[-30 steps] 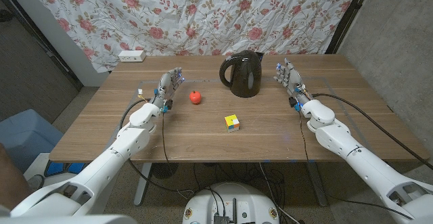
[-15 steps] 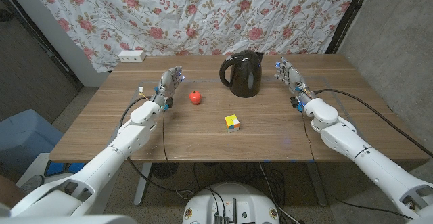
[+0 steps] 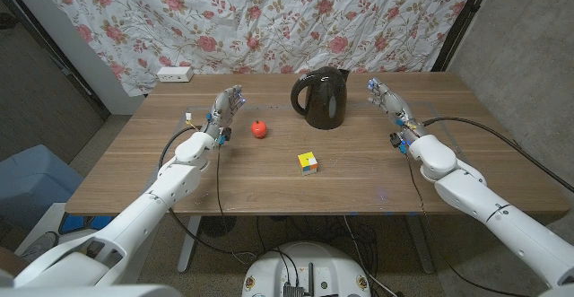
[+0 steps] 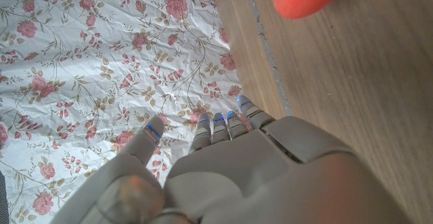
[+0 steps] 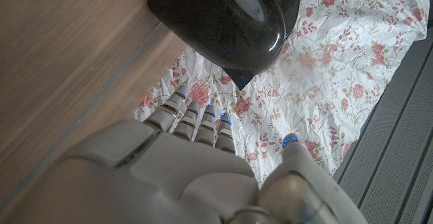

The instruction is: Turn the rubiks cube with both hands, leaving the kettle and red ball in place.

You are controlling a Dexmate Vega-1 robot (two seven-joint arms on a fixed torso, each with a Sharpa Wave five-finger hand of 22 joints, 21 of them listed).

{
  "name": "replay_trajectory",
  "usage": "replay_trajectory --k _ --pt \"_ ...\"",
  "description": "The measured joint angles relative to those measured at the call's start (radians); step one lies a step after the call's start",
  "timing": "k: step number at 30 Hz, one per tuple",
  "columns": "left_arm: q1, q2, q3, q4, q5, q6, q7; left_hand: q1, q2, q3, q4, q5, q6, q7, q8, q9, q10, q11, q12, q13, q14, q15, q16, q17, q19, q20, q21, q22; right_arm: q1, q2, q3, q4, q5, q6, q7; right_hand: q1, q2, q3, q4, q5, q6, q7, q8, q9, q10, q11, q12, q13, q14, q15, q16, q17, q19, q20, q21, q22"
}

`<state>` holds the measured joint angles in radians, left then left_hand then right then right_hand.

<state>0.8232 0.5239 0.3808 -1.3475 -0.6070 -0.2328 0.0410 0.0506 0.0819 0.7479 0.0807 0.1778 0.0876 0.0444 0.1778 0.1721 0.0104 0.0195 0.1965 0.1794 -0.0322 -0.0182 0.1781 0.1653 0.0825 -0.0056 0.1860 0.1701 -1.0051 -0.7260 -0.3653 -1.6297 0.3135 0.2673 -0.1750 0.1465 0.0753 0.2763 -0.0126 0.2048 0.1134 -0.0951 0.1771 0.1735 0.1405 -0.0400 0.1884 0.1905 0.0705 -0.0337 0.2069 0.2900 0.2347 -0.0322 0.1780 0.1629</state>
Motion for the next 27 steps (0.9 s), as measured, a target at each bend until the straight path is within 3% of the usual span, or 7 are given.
replay_trajectory --k 13,17,27 --pt "0.014 0.010 -0.001 -0.037 0.016 0.008 0.032 -0.004 0.004 0.004 -0.004 0.004 0.000 0.000 0.000 0.000 0.000 0.000 0.000 -0.003 0.005 -0.005 0.000 0.000 0.000 0.000 0.000 0.000 -0.059 -0.072 0.013 -0.089 -0.132 -0.012 -0.031 0.019 0.005 0.011 -0.025 0.000 -0.036 -0.036 -0.004 -0.001 -0.032 -0.014 -0.008 -0.005 0.001 -0.002 -0.007 -0.023 -0.032 0.007 0.000 0.000" --pt "0.021 0.016 -0.005 -0.049 0.018 0.012 0.040 -0.004 0.004 0.004 -0.004 0.004 0.004 -0.004 0.000 0.000 0.004 -0.004 0.000 -0.003 0.005 -0.005 0.000 0.000 0.000 0.000 0.000 0.000 -0.073 -0.101 0.015 -0.125 -0.181 -0.030 -0.031 0.030 -0.007 0.011 -0.033 0.000 -0.046 -0.046 -0.004 -0.001 -0.032 -0.014 -0.008 -0.005 -0.003 -0.006 -0.007 -0.027 -0.036 0.011 0.000 0.000" --pt "0.031 0.022 -0.011 -0.060 0.023 0.013 0.051 -0.004 0.004 0.004 -0.012 0.004 0.007 -0.007 0.003 0.000 0.011 -0.011 0.000 -0.003 0.008 -0.008 0.000 0.000 0.005 -0.005 0.000 0.000 -0.101 -0.170 0.017 -0.214 -0.272 -0.080 -0.012 0.030 -0.007 0.012 -0.051 -0.007 -0.098 -0.070 -0.008 -0.001 -0.061 -0.032 -0.008 -0.005 -0.050 0.017 -0.019 -0.039 -0.075 0.025 -0.005 0.002"
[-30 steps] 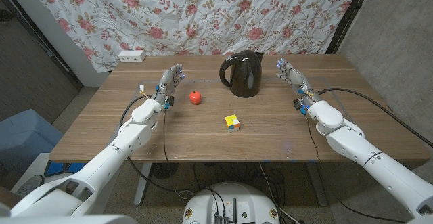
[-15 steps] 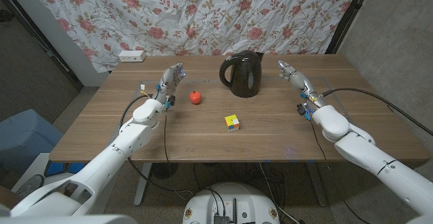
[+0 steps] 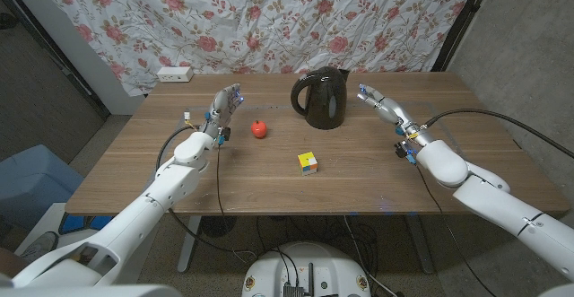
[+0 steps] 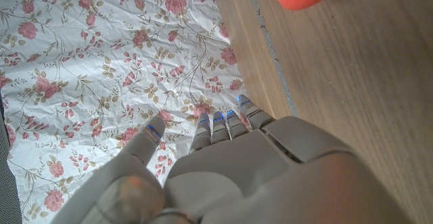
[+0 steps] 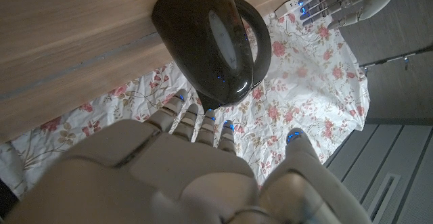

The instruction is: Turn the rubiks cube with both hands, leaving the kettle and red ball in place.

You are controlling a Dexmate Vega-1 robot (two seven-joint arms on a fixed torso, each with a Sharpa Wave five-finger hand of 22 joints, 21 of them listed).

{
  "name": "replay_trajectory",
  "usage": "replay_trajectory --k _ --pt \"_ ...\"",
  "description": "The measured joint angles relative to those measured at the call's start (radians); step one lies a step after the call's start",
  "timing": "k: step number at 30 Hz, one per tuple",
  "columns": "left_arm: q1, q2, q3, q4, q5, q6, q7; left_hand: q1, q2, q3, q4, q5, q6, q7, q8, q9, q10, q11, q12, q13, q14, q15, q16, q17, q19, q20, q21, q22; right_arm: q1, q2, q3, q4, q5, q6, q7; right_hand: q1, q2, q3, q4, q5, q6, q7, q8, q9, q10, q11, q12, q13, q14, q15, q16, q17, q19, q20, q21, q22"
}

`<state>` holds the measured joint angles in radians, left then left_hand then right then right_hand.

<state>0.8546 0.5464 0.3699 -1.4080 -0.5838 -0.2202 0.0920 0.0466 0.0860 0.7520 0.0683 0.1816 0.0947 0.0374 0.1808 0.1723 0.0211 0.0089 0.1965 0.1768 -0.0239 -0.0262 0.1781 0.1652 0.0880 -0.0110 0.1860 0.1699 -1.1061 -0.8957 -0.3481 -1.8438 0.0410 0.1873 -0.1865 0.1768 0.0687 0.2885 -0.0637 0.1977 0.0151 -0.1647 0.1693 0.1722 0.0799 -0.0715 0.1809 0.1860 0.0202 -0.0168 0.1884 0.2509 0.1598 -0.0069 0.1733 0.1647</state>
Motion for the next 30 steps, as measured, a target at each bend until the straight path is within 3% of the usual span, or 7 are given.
replay_trajectory --k 3,17,24,30 --pt "-0.001 -0.002 0.000 0.011 0.000 -0.003 -0.001 0.000 0.000 0.000 0.000 0.000 0.004 -0.004 0.001 0.000 0.000 0.000 0.000 0.000 0.003 -0.002 0.000 0.000 0.000 0.000 0.000 0.000 -0.006 -0.018 0.000 -0.031 -0.029 -0.026 0.007 0.000 0.000 0.002 -0.010 0.000 -0.014 -0.007 0.000 0.000 -0.002 -0.002 0.000 0.000 -0.019 0.005 -0.002 -0.004 -0.014 0.014 0.000 0.001" --pt "-0.022 -0.010 0.001 0.046 0.001 -0.016 -0.020 0.000 0.000 0.000 0.000 0.000 0.006 -0.005 0.001 0.000 0.007 -0.007 0.000 0.000 0.003 -0.002 0.000 0.000 0.000 0.000 0.000 0.000 -0.005 -0.105 -0.012 -0.170 -0.145 -0.172 0.087 0.049 -0.025 0.015 -0.068 -0.009 -0.071 -0.022 0.000 0.003 -0.030 -0.031 0.000 0.003 -0.085 0.035 -0.004 -0.017 -0.063 0.027 0.000 0.001" --pt "-0.026 -0.010 0.002 0.056 -0.001 -0.017 -0.027 0.000 0.000 0.000 0.000 0.000 0.011 -0.011 0.001 0.000 0.007 -0.007 0.000 0.000 0.003 -0.002 0.000 0.000 0.000 0.000 0.000 0.000 0.014 -0.140 -0.029 -0.230 -0.202 -0.240 0.140 0.085 -0.037 0.024 -0.087 -0.013 -0.093 -0.025 0.005 0.002 -0.041 -0.030 0.000 0.003 -0.112 0.051 -0.004 -0.019 -0.078 0.043 0.000 0.001" --pt "-0.022 -0.010 0.000 0.057 -0.004 -0.018 -0.025 0.000 0.000 0.000 0.000 0.000 0.011 -0.011 0.001 0.000 0.013 -0.013 0.000 0.000 0.007 -0.006 0.000 0.000 0.005 -0.005 0.000 0.000 0.042 -0.162 -0.050 -0.268 -0.249 -0.286 0.196 0.120 -0.025 0.037 -0.109 -0.013 -0.100 -0.018 0.012 0.007 -0.059 -0.023 0.000 0.003 -0.132 0.071 -0.004 -0.024 -0.089 0.053 0.000 0.001"
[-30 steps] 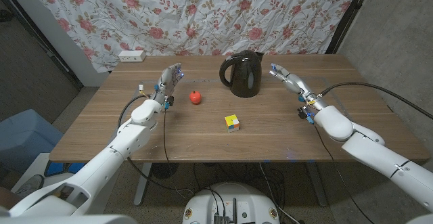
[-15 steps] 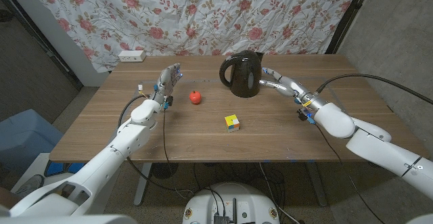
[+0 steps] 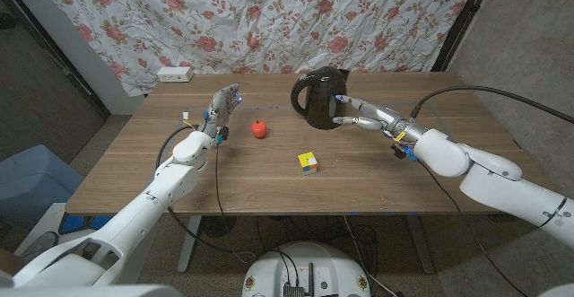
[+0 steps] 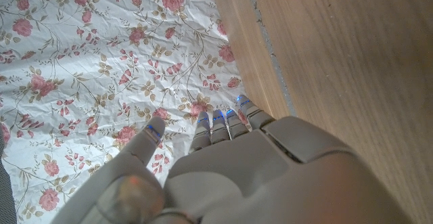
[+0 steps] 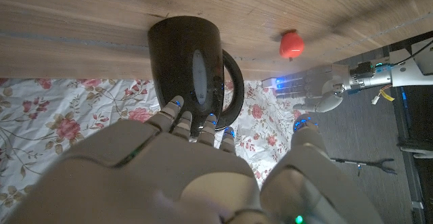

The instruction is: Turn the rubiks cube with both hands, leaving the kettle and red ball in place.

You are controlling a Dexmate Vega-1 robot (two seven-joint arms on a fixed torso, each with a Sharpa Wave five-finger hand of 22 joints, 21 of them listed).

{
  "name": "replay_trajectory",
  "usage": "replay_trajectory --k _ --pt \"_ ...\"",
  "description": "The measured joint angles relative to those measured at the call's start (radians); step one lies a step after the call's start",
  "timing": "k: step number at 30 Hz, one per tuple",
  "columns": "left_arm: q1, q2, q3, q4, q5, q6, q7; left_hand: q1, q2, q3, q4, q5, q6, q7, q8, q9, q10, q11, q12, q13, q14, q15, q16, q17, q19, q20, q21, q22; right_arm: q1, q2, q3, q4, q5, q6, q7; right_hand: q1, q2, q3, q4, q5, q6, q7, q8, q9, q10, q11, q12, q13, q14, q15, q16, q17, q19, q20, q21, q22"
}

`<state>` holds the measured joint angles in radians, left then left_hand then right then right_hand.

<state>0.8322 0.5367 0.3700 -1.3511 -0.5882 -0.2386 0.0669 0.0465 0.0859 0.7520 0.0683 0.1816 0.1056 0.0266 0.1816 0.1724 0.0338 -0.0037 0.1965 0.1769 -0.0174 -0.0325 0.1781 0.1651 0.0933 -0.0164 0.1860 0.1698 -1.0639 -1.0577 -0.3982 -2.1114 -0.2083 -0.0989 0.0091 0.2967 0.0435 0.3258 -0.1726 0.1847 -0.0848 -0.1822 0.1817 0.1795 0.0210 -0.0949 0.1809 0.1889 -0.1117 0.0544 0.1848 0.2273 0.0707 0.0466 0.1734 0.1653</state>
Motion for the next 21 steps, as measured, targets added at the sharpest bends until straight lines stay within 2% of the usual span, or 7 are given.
replay_trajectory --k 2,6,10,12,15,17,21 --pt "0.003 0.000 -0.002 0.000 -0.001 0.000 0.004 0.000 0.000 0.000 0.000 0.000 0.000 0.000 0.000 0.000 0.000 0.000 0.000 0.000 0.000 0.000 0.000 0.000 0.000 0.000 0.000 0.000 0.012 -0.007 -0.009 -0.013 -0.013 -0.012 0.019 0.016 -0.013 0.006 -0.006 0.001 -0.009 0.001 0.000 0.000 0.000 0.000 0.000 0.000 -0.005 0.004 0.000 0.000 -0.004 0.004 0.000 0.000" --pt "0.009 0.000 -0.005 0.000 -0.004 0.000 0.014 0.000 0.000 0.000 0.000 0.000 0.007 0.000 0.000 0.000 0.000 0.000 0.000 0.000 0.000 0.000 0.000 0.000 0.000 0.000 0.008 0.000 0.036 -0.021 -0.025 -0.043 -0.041 -0.045 0.064 0.043 -0.004 0.014 -0.013 0.005 -0.023 0.009 0.000 0.000 -0.011 0.003 0.000 0.000 -0.012 0.012 0.000 0.000 -0.007 0.007 0.000 0.000" --pt "0.015 0.000 -0.007 -0.003 -0.005 0.000 0.020 0.000 0.000 0.004 -0.004 0.000 0.011 -0.003 0.000 0.000 0.004 0.003 0.000 0.000 0.003 -0.003 0.000 0.000 0.000 0.000 0.008 0.000 0.055 -0.029 -0.038 -0.065 -0.068 -0.081 0.112 0.061 -0.018 0.020 -0.014 0.005 -0.034 0.009 0.000 0.000 -0.011 0.004 0.000 0.000 -0.019 0.019 0.000 0.000 -0.009 0.017 0.000 0.000" --pt "0.016 0.000 -0.008 -0.003 -0.007 0.001 0.020 0.000 0.000 0.004 -0.004 0.000 0.011 -0.003 0.000 0.000 0.009 -0.002 0.000 0.000 0.003 -0.003 0.000 0.000 0.000 0.000 0.008 0.000 0.072 -0.034 -0.050 -0.084 -0.087 -0.107 0.145 0.071 -0.008 0.022 -0.014 0.012 -0.034 0.009 0.000 0.000 -0.015 0.007 0.000 0.000 -0.022 0.023 0.000 -0.001 -0.012 0.020 0.000 0.000" --pt "0.017 -0.001 -0.009 -0.001 -0.009 0.002 0.020 0.000 0.000 0.004 -0.004 0.000 0.011 -0.003 0.001 0.000 0.009 -0.002 0.000 0.000 0.009 0.002 0.000 0.000 0.000 0.000 0.008 0.000 0.093 -0.038 -0.067 -0.106 -0.114 -0.139 0.187 0.080 -0.017 0.031 -0.016 0.012 -0.034 0.009 0.000 0.000 -0.016 0.009 0.000 0.004 -0.030 0.030 0.000 -0.004 -0.019 0.027 0.000 0.000" --pt "0.017 -0.002 -0.009 0.003 -0.010 0.002 0.020 0.000 0.000 0.004 -0.004 0.000 0.011 -0.003 0.003 0.000 0.009 -0.002 0.000 0.000 0.009 0.002 0.000 0.000 0.004 0.004 0.008 0.000 0.105 -0.039 -0.077 -0.120 -0.132 -0.159 0.212 0.088 -0.009 0.032 -0.015 0.012 -0.034 0.009 0.007 0.000 -0.016 0.009 0.004 0.004 -0.030 0.030 0.004 -0.004 -0.023 0.031 0.000 0.000" --pt "0.017 -0.006 -0.009 0.014 -0.012 -0.002 0.018 0.000 0.000 0.004 -0.004 0.000 0.013 -0.001 0.003 0.000 0.009 -0.002 0.000 0.000 0.009 0.002 0.000 0.000 0.005 0.006 0.008 0.000 0.138 -0.039 -0.106 -0.154 -0.163 -0.194 0.255 0.102 -0.022 0.036 -0.019 0.012 -0.034 0.009 0.012 0.000 -0.016 0.009 0.005 0.004 -0.037 0.037 0.004 -0.004 -0.019 0.041 0.000 0.000"
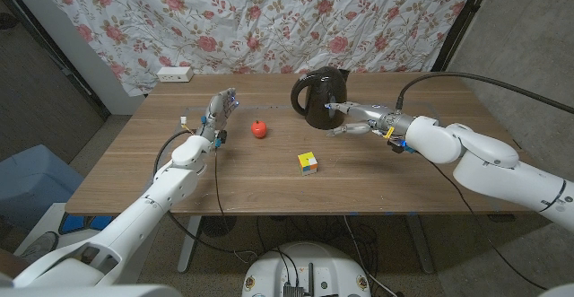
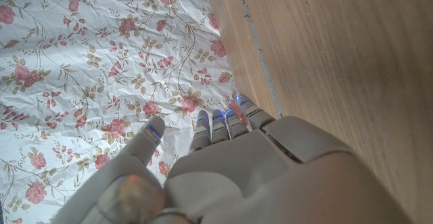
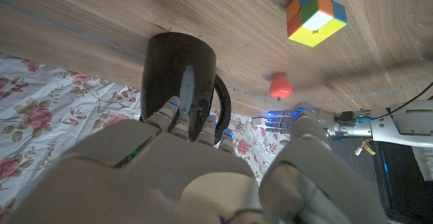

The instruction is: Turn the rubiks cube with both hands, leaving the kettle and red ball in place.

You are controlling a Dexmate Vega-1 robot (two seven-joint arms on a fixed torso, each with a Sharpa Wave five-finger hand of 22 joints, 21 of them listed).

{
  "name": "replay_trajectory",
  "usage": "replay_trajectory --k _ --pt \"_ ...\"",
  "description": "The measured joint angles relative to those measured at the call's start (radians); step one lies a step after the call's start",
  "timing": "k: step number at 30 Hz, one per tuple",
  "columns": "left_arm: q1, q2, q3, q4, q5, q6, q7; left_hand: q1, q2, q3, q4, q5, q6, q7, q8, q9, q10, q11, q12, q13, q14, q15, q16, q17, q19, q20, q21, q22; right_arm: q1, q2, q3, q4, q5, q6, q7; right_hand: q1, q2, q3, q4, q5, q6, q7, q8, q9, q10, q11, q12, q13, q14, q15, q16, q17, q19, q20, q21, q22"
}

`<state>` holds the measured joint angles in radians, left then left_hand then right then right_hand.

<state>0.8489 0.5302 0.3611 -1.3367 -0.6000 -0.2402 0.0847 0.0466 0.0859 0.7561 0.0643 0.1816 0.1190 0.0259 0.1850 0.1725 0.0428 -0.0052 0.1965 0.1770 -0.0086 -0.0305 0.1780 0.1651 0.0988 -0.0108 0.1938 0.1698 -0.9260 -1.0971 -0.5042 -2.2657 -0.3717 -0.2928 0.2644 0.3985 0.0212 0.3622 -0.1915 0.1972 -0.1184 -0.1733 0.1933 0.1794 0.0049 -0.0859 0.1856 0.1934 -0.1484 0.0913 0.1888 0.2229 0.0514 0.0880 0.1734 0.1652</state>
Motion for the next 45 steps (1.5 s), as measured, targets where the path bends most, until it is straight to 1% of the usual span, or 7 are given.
replay_trajectory --k 5,8,13,21,24,35,45 --pt "-0.002 -0.003 0.000 0.013 -0.002 -0.009 -0.009 0.000 0.000 0.000 0.000 0.000 0.003 0.002 0.000 0.000 0.000 0.000 0.000 0.000 0.000 0.000 0.000 0.000 0.004 -0.004 0.000 0.000 0.032 0.004 -0.030 -0.029 -0.066 -0.060 0.091 0.025 -0.015 0.007 0.001 0.007 -0.002 0.009 0.000 0.000 0.010 0.009 0.004 0.000 -0.004 0.004 0.004 0.000 0.002 0.013 0.005 0.000" --pt "-0.002 -0.005 0.000 0.017 -0.004 -0.015 -0.014 0.000 0.000 0.000 0.000 0.000 0.008 -0.003 0.000 0.000 0.006 -0.005 0.000 0.000 0.000 0.000 0.000 0.000 0.004 -0.004 0.000 0.000 0.054 0.011 -0.050 -0.048 -0.080 -0.072 0.109 0.034 -0.005 0.011 0.003 0.008 -0.005 0.013 0.000 0.005 0.011 0.011 0.007 0.000 0.000 0.007 0.008 0.000 0.002 0.013 0.005 0.000" --pt "-0.002 -0.007 0.000 0.026 -0.005 -0.028 -0.021 0.000 0.000 0.000 0.000 0.000 0.008 -0.003 0.000 0.000 0.005 -0.005 0.000 0.000 0.000 0.000 0.000 0.000 0.004 -0.004 0.000 0.000 0.092 0.027 -0.086 -0.076 -0.149 -0.136 0.214 0.057 -0.026 0.017 0.000 0.008 -0.021 0.027 0.000 0.005 0.010 0.012 0.007 0.000 0.003 0.018 0.008 0.000 0.004 0.025 0.005 0.000" --pt "0.005 -0.008 -0.002 0.030 -0.004 -0.046 -0.025 0.000 0.000 0.000 0.000 0.000 0.008 -0.003 0.000 0.000 0.005 -0.005 0.000 0.000 0.000 0.000 0.000 0.000 0.004 -0.004 0.000 0.000 0.129 0.051 -0.135 -0.108 -0.247 -0.200 0.327 0.076 -0.044 0.021 0.004 0.008 -0.046 0.025 0.000 0.005 0.004 0.018 0.007 0.005 0.007 0.025 0.008 0.000 0.002 0.034 0.005 -0.002" --pt "0.011 -0.006 -0.003 0.030 -0.003 -0.054 -0.026 0.000 0.000 0.000 0.000 0.000 0.014 -0.008 0.000 0.000 0.009 -0.009 0.000 0.000 0.005 -0.005 0.000 0.000 0.004 -0.004 0.000 0.000 0.144 0.070 -0.163 -0.122 -0.304 -0.220 0.380 0.082 -0.038 0.025 0.000 0.008 -0.047 0.025 0.000 0.005 0.004 0.018 0.007 0.005 0.007 0.025 0.009 -0.001 0.002 0.034 0.005 -0.002" --pt "0.022 -0.002 -0.007 0.030 0.004 -0.083 -0.035 0.000 0.000 0.003 0.003 0.000 0.017 -0.004 0.000 0.000 0.021 -0.004 0.000 0.000 0.009 -0.001 0.000 0.000 0.004 -0.004 0.000 0.000 0.169 0.147 -0.225 -0.137 -0.461 -0.261 0.502 0.120 -0.062 0.038 0.001 0.015 -0.033 0.011 0.007 0.005 0.004 0.018 0.007 0.005 0.008 0.033 0.015 -0.005 0.009 0.041 0.005 -0.002" --pt "0.041 0.012 -0.011 0.008 0.015 -0.090 -0.027 0.000 0.000 0.004 0.002 0.000 0.021 -0.001 0.000 0.000 0.021 -0.004 0.000 0.000 0.009 -0.002 0.000 0.000 0.007 -0.007 0.000 0.000 0.179 0.207 -0.251 -0.131 -0.565 -0.254 0.601 0.143 -0.064 0.040 0.004 0.015 -0.019 0.019 0.014 0.005 0.004 0.018 0.007 0.005 0.009 0.034 0.015 -0.005 0.013 0.045 0.005 -0.002"
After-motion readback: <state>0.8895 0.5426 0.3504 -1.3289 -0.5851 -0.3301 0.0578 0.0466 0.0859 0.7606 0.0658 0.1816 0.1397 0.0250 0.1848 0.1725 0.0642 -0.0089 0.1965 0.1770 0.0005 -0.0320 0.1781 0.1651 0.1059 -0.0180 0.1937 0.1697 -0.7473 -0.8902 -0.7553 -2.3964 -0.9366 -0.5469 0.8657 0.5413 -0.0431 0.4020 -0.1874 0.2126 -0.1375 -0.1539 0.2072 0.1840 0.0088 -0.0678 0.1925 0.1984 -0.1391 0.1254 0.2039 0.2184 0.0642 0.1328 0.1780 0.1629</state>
